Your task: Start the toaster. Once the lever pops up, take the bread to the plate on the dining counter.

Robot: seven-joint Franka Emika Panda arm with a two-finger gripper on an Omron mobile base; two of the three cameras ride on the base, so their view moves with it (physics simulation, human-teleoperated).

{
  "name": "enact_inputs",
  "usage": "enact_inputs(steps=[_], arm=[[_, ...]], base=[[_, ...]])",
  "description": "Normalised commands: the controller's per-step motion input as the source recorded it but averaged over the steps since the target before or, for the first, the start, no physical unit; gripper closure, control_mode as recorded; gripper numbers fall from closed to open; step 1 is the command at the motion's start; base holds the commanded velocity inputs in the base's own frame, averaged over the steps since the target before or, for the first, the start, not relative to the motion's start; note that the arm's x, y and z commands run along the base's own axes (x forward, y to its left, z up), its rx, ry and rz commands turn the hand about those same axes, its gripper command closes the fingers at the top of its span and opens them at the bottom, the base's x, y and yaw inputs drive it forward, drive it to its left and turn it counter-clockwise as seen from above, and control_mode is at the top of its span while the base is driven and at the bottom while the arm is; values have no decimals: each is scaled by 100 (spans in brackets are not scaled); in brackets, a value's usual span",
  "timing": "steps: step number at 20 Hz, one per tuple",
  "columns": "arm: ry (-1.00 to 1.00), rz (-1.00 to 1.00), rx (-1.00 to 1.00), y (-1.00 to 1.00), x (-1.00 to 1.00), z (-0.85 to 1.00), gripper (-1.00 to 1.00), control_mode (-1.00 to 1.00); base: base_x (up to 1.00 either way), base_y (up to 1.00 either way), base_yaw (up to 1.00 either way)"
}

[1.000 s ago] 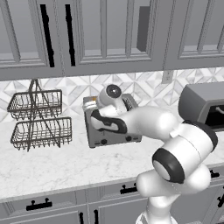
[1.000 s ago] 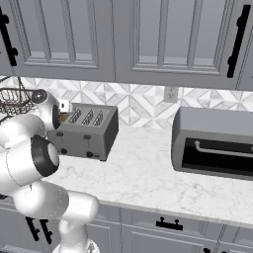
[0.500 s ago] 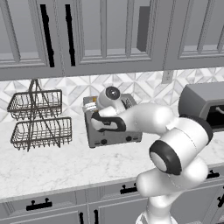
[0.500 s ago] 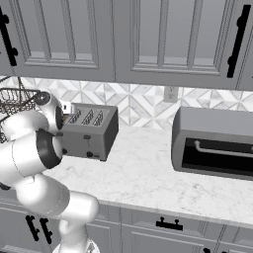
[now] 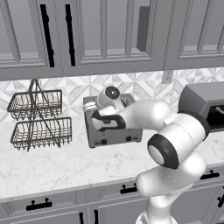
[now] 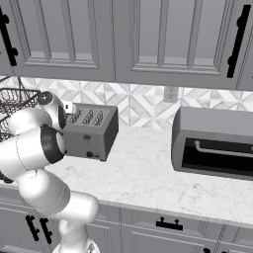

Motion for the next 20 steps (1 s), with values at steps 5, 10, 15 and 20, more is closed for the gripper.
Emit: enact_inputs(steps=[5, 10, 15, 20], arm=[[0, 0, 0, 0, 11, -15, -100, -100], [0, 0, 0, 0, 14, -8, -100, -100], [0, 0, 0, 0, 12, -1, -100, -100], [0, 0, 0, 0, 11, -4, -100, -100]], base=[[0, 0, 0], [0, 0, 0], [0, 0, 0], [0, 0, 0]])
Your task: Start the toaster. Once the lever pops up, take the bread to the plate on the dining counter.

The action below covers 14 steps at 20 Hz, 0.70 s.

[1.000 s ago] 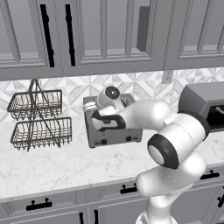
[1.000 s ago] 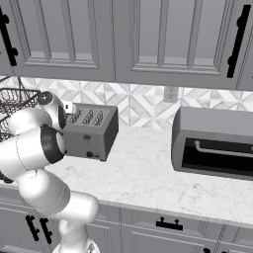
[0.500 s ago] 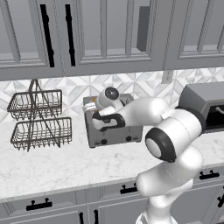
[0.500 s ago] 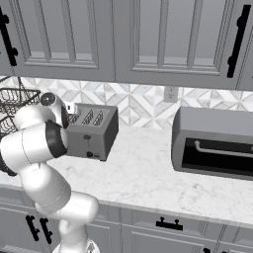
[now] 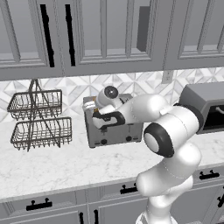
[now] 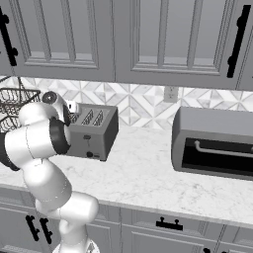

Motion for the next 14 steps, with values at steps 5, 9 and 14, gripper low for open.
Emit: enact_inputs(steps=[5, 9, 14], arm=[[0, 0, 0, 0, 2, 0, 100, -100], [0, 0, 0, 0, 1, 0, 100, -100], [1, 0, 0, 0, 0, 0, 100, -100]], base=[[0, 0, 0], [0, 0, 0], [0, 0, 0]])
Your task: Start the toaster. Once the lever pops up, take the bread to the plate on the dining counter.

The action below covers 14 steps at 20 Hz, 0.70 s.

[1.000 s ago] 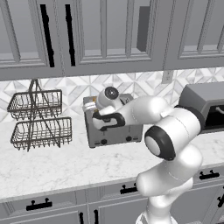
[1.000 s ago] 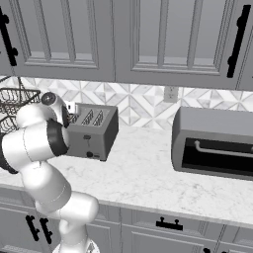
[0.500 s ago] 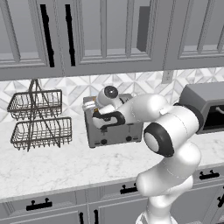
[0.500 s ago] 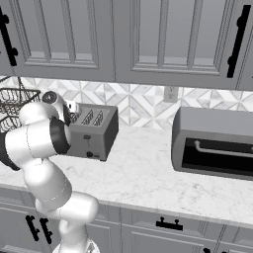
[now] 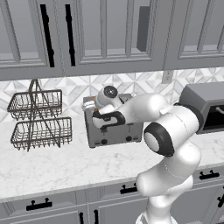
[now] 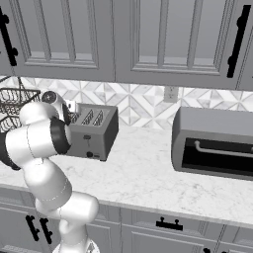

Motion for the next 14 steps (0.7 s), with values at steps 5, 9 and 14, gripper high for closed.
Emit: enact_inputs(steps=[5, 9, 14], arm=[[1, 0, 0, 0, -6, 7, 100, -100], [-2, 0, 0, 0, -24, 33, 100, -100], [0, 0, 0, 0, -13, 42, 100, -100]], base=[[0, 0, 0], [0, 0, 0], [0, 0, 0]])
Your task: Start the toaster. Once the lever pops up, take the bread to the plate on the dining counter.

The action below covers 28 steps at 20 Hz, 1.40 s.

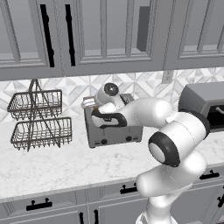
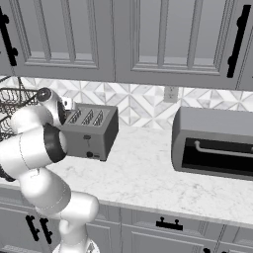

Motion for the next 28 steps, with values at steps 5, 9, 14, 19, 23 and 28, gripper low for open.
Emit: enact_inputs(steps=[5, 9, 14, 19, 23, 28], arm=[[0, 0, 0, 0, -14, 45, 100, -100], [0, 0, 0, 0, -27, 36, 100, -100], [0, 0, 0, 0, -34, 43, 100, -100], [0, 0, 0, 0, -22, 47, 100, -100], [0, 0, 0, 0, -35, 29, 100, -100], [0, 0, 0, 0, -57, 21, 100, -100]], base=[[0, 0, 0], [0, 0, 0], [0, 0, 0], [0, 0, 0], [0, 0, 0], [0, 0, 0]])
